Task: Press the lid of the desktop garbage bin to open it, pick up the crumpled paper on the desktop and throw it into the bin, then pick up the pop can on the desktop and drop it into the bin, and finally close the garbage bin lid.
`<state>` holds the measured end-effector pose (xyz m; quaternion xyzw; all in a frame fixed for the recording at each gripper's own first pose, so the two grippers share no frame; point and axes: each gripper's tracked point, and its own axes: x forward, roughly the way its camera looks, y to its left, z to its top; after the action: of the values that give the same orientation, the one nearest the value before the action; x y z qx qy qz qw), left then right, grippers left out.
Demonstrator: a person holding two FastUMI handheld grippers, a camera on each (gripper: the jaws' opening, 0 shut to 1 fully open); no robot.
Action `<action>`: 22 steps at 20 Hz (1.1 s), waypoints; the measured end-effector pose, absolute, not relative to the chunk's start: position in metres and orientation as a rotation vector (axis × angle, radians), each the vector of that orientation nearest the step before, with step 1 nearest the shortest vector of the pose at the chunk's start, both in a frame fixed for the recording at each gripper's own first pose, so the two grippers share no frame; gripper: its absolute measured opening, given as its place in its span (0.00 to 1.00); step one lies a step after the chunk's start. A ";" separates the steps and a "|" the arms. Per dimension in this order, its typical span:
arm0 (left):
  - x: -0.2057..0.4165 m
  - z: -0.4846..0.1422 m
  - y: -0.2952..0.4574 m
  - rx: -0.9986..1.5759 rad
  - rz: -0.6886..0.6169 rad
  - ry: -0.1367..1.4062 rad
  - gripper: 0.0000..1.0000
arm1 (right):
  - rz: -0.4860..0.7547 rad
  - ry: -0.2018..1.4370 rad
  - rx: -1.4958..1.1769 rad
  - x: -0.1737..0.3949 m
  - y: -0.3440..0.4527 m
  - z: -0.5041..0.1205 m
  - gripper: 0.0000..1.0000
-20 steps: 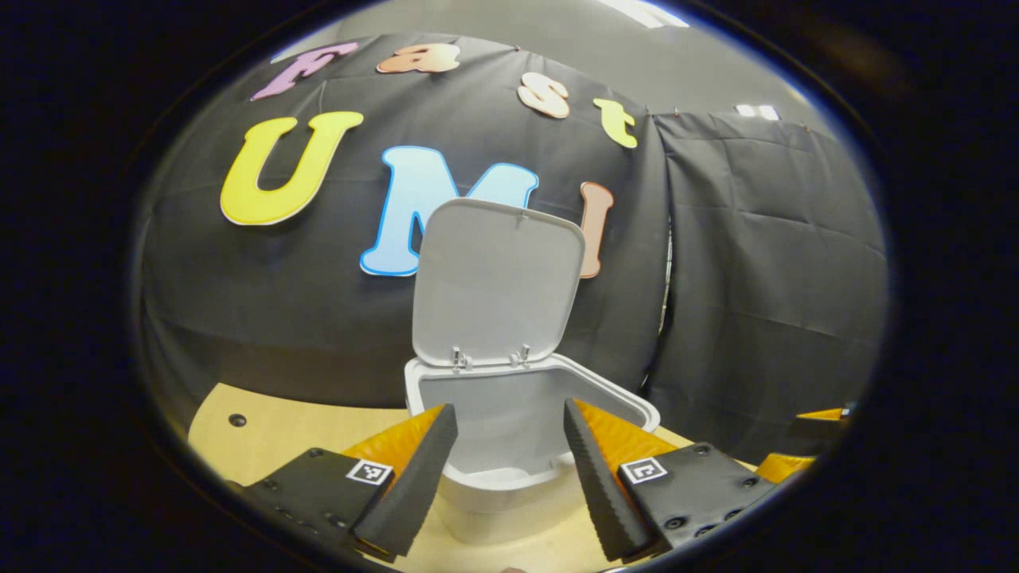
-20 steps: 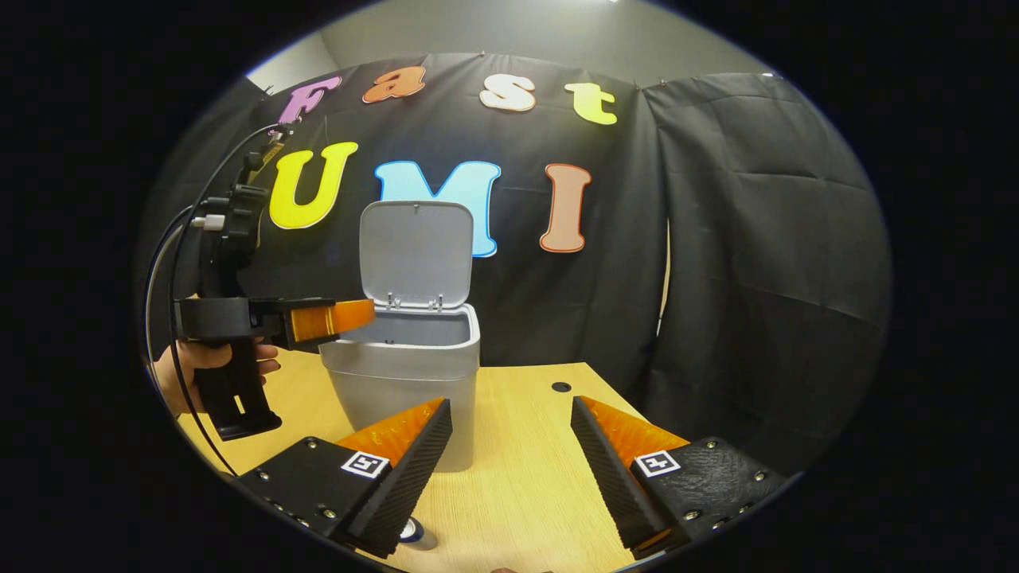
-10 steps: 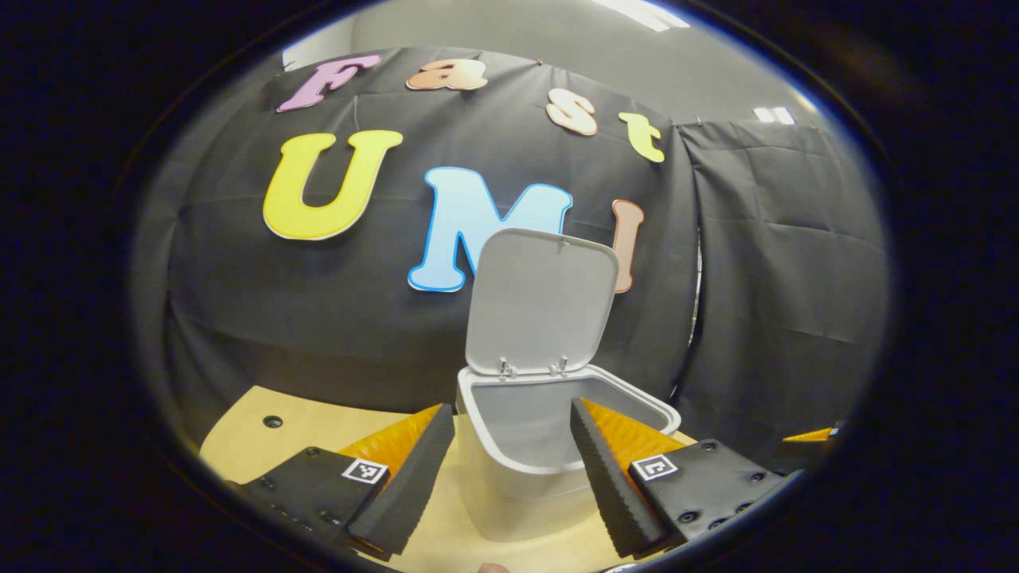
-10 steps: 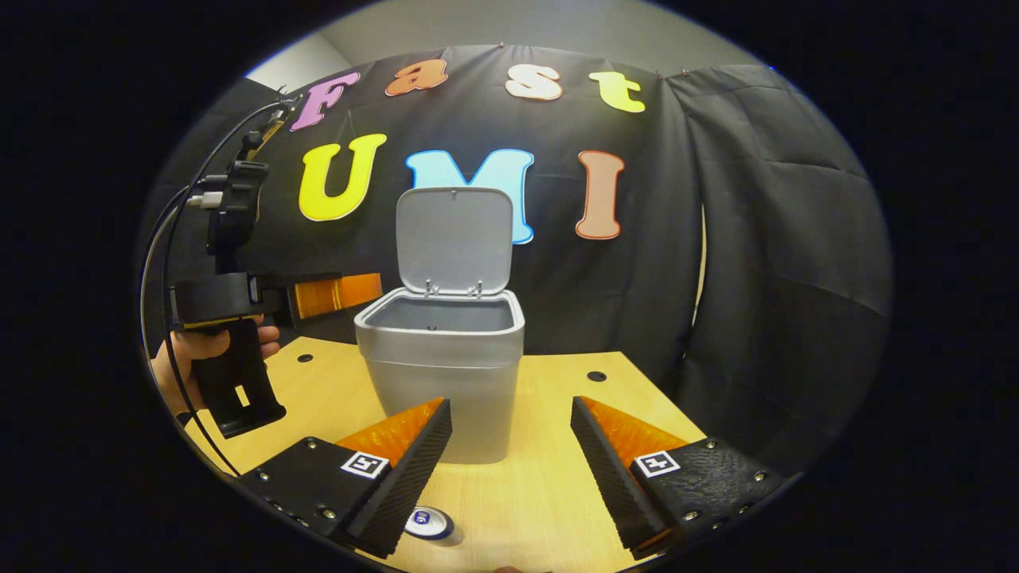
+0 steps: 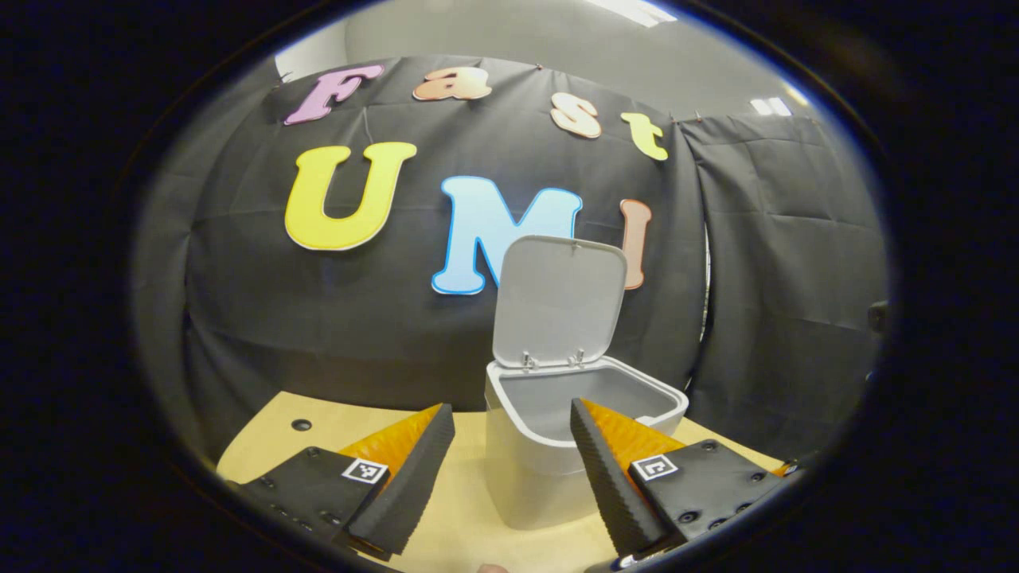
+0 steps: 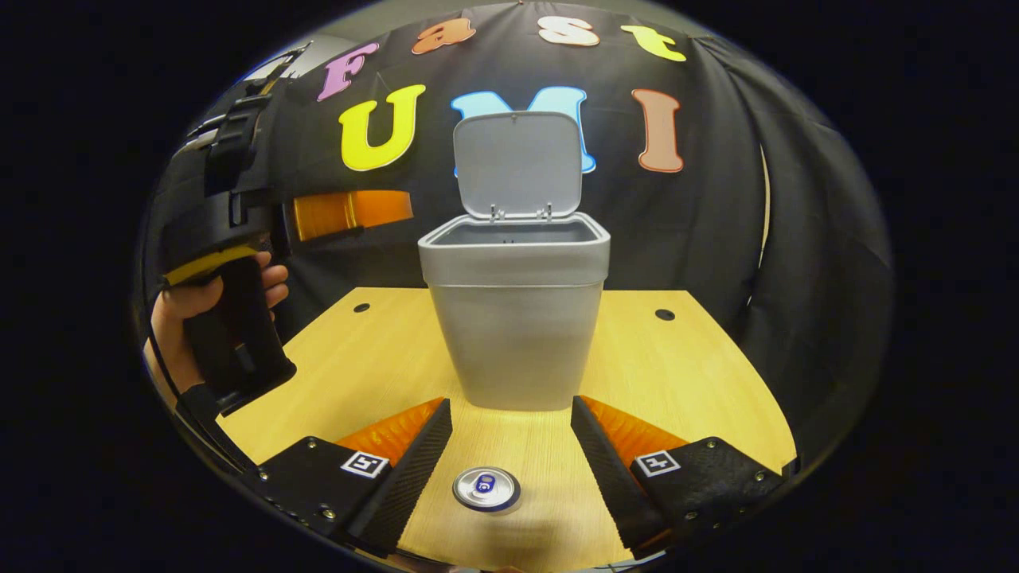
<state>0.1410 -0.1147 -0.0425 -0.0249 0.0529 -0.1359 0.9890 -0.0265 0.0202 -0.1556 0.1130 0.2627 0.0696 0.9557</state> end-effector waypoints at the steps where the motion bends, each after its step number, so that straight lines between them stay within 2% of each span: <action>1: 0.137 -0.040 -0.114 -0.051 -0.271 0.100 0.96 | 0.151 0.550 0.236 -0.026 0.023 -0.158 0.97; 10: 0.120 -0.019 -0.107 -0.018 -0.248 0.027 0.96 | 0.227 0.728 0.279 -0.035 0.048 -0.201 0.97; 22: 0.119 -0.026 -0.101 -0.034 -0.234 0.051 0.95 | 0.262 0.940 0.245 -0.051 0.060 -0.242 0.97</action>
<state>0.1185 -0.1014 -0.0259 -0.0169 0.0256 -0.1167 0.9927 -0.0514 0.0601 -0.2419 0.1172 0.4504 0.1255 0.8762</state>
